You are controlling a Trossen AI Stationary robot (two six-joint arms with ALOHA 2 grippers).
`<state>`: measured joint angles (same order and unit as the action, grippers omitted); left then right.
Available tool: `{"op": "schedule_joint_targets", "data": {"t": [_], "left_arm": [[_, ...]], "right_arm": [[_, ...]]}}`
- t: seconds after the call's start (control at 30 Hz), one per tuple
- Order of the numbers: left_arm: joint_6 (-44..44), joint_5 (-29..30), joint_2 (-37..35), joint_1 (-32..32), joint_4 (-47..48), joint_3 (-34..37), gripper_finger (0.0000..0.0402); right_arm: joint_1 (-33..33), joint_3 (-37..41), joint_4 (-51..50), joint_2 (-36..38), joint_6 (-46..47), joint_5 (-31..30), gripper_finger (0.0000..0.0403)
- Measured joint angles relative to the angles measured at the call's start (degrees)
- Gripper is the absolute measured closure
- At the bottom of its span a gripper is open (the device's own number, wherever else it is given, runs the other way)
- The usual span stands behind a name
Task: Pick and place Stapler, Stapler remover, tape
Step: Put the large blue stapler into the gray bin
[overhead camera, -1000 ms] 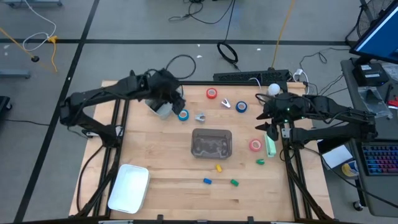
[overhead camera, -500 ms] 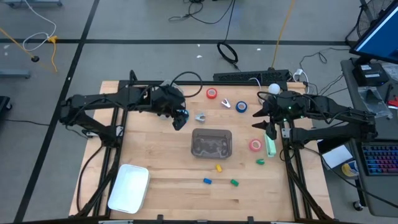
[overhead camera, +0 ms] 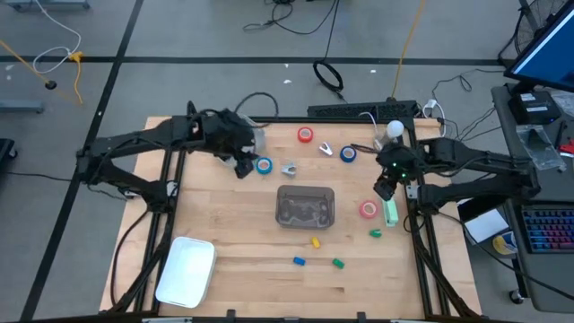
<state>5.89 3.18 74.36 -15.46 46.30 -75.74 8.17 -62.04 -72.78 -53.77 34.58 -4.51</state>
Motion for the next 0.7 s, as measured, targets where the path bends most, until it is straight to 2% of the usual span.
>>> {"op": "schedule_joint_targets", "data": {"t": [0.13, 0.23, 0.37, 0.53, 0.7], "left_arm": [[-3.28, -10.23, -7.84, -5.52, -7.95, 8.48, 0.0183], [-3.23, -14.03, -13.96, -8.10, -10.40, 14.82, 0.0183], [-2.21, -14.14, -22.34, -8.91, -12.88, 21.16, 0.0183], [3.71, -14.10, -30.91, -8.23, -21.49, 29.15, 0.0183], [8.02, -13.62, -34.53, -4.25, -30.82, 36.14, 0.0183]], "right_arm": [[-1.83, 0.00, -2.22, -0.84, 10.41, -1.87, 0.0181], [-3.54, -0.02, -3.68, -1.77, 17.34, -1.62, 0.0181], [-6.53, -0.02, -6.63, -4.31, 25.75, -1.18, 0.0181], [-9.96, -0.02, -7.79, -8.93, 33.78, 0.21, 0.0181], [-13.28, -0.02, -8.28, -13.05, 40.08, 0.26, 0.0181]]}}
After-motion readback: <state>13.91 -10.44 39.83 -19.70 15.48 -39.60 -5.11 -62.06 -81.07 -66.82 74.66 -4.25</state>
